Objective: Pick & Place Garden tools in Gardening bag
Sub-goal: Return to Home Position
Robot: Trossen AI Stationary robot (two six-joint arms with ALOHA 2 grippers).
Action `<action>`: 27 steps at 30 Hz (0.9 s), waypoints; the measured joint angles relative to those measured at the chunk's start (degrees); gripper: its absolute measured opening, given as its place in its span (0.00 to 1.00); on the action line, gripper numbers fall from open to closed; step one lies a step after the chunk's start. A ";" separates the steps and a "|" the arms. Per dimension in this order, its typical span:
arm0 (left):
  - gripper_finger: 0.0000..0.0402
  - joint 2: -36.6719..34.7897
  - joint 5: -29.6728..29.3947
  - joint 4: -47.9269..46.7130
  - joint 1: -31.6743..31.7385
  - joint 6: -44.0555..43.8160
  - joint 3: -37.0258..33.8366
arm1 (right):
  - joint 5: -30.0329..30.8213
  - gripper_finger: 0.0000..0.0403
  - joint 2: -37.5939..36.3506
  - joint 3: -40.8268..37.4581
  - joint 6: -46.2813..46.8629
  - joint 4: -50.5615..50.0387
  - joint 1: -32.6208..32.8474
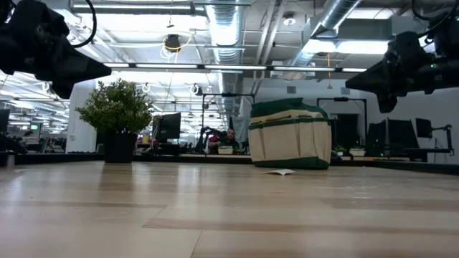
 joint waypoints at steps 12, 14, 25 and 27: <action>0.03 0.00 0.00 0.09 0.00 -0.02 0.00 | 0.00 0.00 0.00 0.00 0.00 -0.01 0.00; 0.03 0.00 0.00 0.11 0.00 -0.02 0.00 | 0.00 0.00 0.00 -0.01 0.00 -0.02 0.00; 0.03 0.00 0.00 0.13 0.00 -0.02 0.00 | 0.00 0.00 0.00 -0.02 -0.02 -0.02 0.00; 0.03 0.00 0.00 0.13 -0.02 -0.02 0.00 | 0.00 0.00 0.00 -0.02 -0.02 -0.02 0.00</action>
